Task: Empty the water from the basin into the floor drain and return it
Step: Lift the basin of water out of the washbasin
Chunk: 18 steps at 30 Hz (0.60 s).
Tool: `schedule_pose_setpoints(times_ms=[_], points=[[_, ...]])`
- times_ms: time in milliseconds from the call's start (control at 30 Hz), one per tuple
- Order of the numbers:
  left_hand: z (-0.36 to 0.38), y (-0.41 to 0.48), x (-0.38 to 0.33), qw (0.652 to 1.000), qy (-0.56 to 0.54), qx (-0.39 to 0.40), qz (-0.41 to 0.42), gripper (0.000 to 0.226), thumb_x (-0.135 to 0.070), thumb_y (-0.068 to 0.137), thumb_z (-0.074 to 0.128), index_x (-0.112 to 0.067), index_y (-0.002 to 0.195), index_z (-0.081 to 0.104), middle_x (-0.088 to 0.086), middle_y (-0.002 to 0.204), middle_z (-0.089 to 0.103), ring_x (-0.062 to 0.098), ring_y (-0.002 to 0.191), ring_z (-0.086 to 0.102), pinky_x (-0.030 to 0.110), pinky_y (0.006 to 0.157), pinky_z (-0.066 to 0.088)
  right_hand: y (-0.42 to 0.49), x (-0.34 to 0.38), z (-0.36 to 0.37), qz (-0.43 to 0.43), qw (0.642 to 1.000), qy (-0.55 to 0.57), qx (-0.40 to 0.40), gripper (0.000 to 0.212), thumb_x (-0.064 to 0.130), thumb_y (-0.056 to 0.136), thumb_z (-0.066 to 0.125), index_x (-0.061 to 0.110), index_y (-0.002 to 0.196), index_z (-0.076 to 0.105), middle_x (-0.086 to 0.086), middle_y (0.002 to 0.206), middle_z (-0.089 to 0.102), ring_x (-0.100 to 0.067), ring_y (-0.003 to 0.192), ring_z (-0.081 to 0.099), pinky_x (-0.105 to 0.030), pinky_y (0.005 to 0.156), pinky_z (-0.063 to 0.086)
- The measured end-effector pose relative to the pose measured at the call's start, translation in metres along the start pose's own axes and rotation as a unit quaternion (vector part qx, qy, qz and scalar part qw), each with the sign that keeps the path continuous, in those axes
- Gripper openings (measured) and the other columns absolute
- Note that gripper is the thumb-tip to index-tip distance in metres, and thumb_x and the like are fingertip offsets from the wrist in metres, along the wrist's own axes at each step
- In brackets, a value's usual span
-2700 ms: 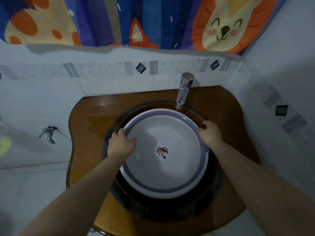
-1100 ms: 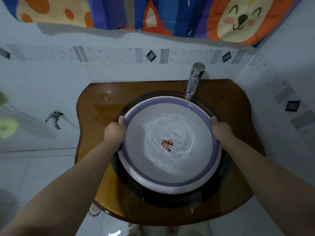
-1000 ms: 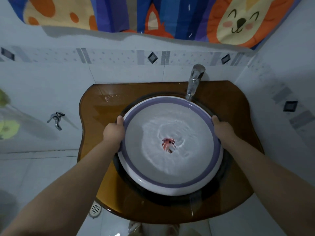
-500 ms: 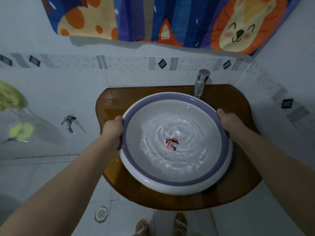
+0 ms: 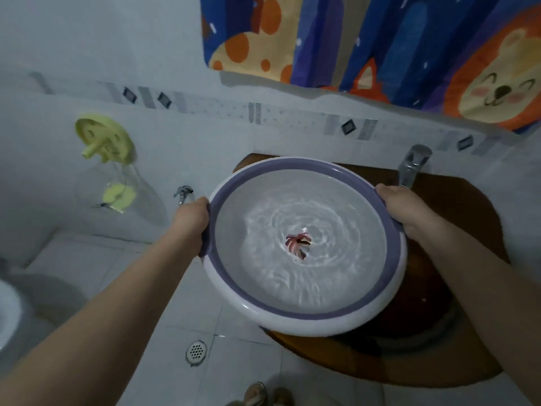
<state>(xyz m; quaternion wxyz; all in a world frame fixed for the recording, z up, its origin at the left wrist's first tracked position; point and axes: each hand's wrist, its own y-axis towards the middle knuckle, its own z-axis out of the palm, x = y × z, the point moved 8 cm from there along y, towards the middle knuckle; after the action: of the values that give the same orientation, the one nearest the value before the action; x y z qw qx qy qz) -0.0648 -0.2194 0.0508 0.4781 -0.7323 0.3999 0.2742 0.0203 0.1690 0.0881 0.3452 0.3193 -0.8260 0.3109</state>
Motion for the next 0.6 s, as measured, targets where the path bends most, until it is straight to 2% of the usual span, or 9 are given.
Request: schedule_pose_setpoints(times_ms=[67, 133, 200, 233, 300, 400, 467, 533, 600], points=[[-0.025, -0.003, 0.012, 0.999, 0.010, -0.031, 0.012, 0.033, -0.017, 0.094, 0.031, -0.005, 0.070, 0.049, 0.019, 0.095, 0.051, 0.028, 0.085, 0.051, 0.036, 0.072, 0.039, 0.002, 0.014, 0.025, -0.016, 1.000, 0.001, 0.025, 0.035, 0.035, 0.095, 0.037, 0.016, 0.072, 0.055, -0.004, 0.067, 0.056, -0.019, 0.064, 0.053, -0.025, 0.056, 0.036], [-0.046, -0.009, 0.026, 0.999, -0.001, -0.045, 0.008, 0.031, -0.016, 0.094, 0.031, 0.002, 0.086, 0.056, 0.018, 0.095, 0.052, 0.025, 0.086, 0.047, 0.034, 0.072, 0.036, 0.000, 0.028, 0.049, -0.036, 0.998, 0.000, 0.055, 0.036, 0.036, 0.095, 0.038, 0.014, 0.074, 0.057, -0.002, 0.066, 0.055, -0.018, 0.063, 0.052, -0.027, 0.057, 0.038], [-0.068, -0.014, 0.040, 0.997, -0.020, -0.072, 0.001, 0.032, -0.017, 0.094, 0.033, 0.004, 0.098, 0.057, 0.019, 0.094, 0.058, 0.024, 0.087, 0.047, 0.034, 0.073, 0.037, -0.003, 0.042, 0.074, -0.051, 0.995, -0.002, 0.089, 0.039, 0.037, 0.095, 0.038, 0.009, 0.080, 0.060, -0.007, 0.073, 0.058, -0.023, 0.068, 0.054, -0.034, 0.071, 0.044], [-0.081, -0.019, 0.048, 0.995, -0.024, -0.094, -0.010, 0.030, -0.016, 0.094, 0.033, 0.002, 0.093, 0.057, 0.023, 0.101, 0.060, 0.027, 0.089, 0.049, 0.036, 0.074, 0.039, -0.005, 0.049, 0.087, -0.058, 0.993, 0.000, 0.104, 0.040, 0.037, 0.095, 0.038, 0.007, 0.080, 0.060, -0.010, 0.078, 0.059, -0.025, 0.072, 0.056, -0.037, 0.078, 0.046], [-0.106, -0.028, 0.063, 0.990, -0.024, -0.132, -0.030, 0.026, -0.013, 0.094, 0.032, -0.002, 0.089, 0.055, 0.026, 0.112, 0.056, 0.033, 0.095, 0.053, 0.041, 0.082, 0.041, -0.012, 0.065, 0.113, -0.077, 0.987, -0.003, 0.139, 0.040, 0.037, 0.094, 0.038, 0.010, 0.075, 0.059, -0.014, 0.083, 0.061, -0.027, 0.076, 0.057, -0.038, 0.082, 0.046], [-0.140, -0.040, 0.086, 0.984, -0.046, -0.171, -0.033, 0.027, -0.018, 0.093, 0.034, -0.013, 0.071, 0.048, 0.015, 0.099, 0.050, 0.025, 0.072, 0.051, 0.035, 0.076, 0.040, -0.024, 0.089, 0.154, -0.113, 0.975, -0.017, 0.191, 0.040, 0.038, 0.094, 0.039, 0.010, 0.077, 0.061, -0.016, 0.086, 0.062, -0.028, 0.080, 0.058, -0.038, 0.079, 0.045], [-0.165, -0.048, 0.106, 0.972, -0.056, -0.221, -0.063, 0.031, -0.018, 0.091, 0.034, -0.013, 0.062, 0.044, 0.017, 0.094, 0.051, 0.028, 0.073, 0.050, 0.034, 0.072, 0.038, -0.033, 0.102, 0.182, -0.130, 0.967, -0.022, 0.216, 0.039, 0.038, 0.094, 0.039, 0.010, 0.077, 0.061, -0.012, 0.084, 0.061, -0.025, 0.075, 0.057, -0.034, 0.075, 0.043], [-0.187, -0.057, 0.125, 0.958, -0.072, -0.261, -0.096, 0.031, -0.019, 0.091, 0.034, -0.006, 0.066, 0.047, 0.019, 0.083, 0.053, 0.031, 0.078, 0.050, 0.035, 0.070, 0.038, -0.043, 0.111, 0.208, -0.145, 0.959, -0.030, 0.243, 0.036, 0.037, 0.094, 0.040, 0.009, 0.087, 0.061, -0.009, 0.083, 0.059, -0.019, 0.069, 0.053, -0.030, 0.069, 0.040], [-0.204, -0.065, 0.144, 0.948, -0.086, -0.282, -0.120, 0.029, -0.022, 0.091, 0.034, -0.003, 0.075, 0.050, 0.014, 0.071, 0.049, 0.030, 0.071, 0.049, 0.034, 0.067, 0.038, -0.057, 0.118, 0.234, -0.153, 0.949, -0.042, 0.273, 0.035, 0.034, 0.095, 0.040, 0.007, 0.088, 0.061, -0.011, 0.083, 0.060, -0.021, 0.069, 0.055, -0.030, 0.062, 0.039]])
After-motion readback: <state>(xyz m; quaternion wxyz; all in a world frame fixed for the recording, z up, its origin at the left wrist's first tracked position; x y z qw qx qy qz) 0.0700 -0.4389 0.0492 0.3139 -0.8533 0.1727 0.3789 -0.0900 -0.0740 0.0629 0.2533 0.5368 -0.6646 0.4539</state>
